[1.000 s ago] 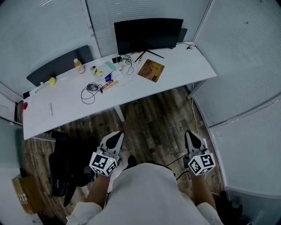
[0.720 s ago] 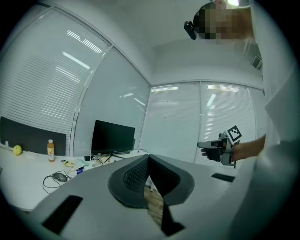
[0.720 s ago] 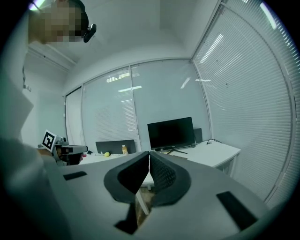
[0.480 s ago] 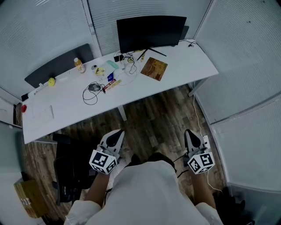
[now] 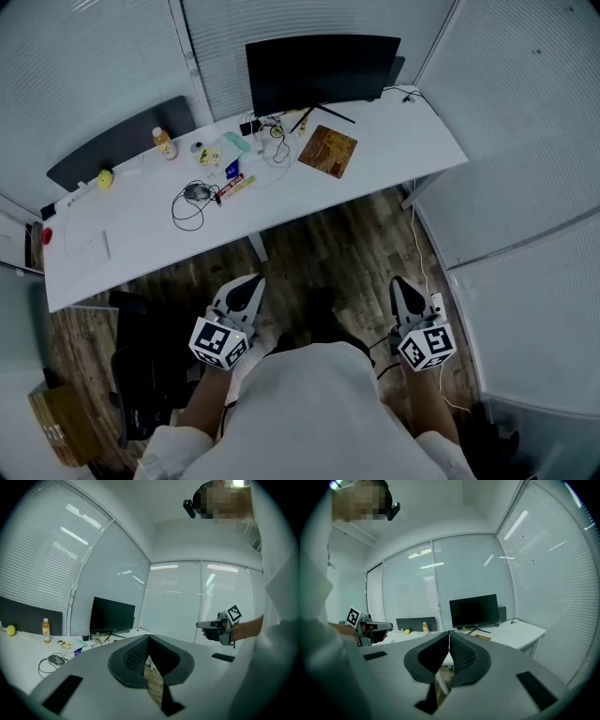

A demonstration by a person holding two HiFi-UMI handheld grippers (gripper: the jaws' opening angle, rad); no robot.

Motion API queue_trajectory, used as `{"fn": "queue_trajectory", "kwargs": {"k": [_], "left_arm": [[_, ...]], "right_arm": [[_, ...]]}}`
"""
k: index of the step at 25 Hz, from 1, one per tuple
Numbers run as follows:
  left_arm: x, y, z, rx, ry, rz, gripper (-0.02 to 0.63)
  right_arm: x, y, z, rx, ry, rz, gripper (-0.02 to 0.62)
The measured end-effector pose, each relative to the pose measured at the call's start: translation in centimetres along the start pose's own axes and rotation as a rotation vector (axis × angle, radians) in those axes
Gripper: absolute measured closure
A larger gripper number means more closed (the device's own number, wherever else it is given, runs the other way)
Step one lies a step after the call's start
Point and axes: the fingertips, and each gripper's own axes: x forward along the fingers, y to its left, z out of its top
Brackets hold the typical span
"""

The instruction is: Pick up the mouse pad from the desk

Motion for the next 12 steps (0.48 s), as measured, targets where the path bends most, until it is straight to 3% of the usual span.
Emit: {"fn": "queue_trajectory", "kwargs": {"k": [12], "left_arm": [[8.5, 1.7, 0.7, -0.018, 0.012, 0.049, 0.589]], "right_arm": [[7.0, -7.5, 1.8, -0.011, 0.037, 0.044, 0.566]]}}
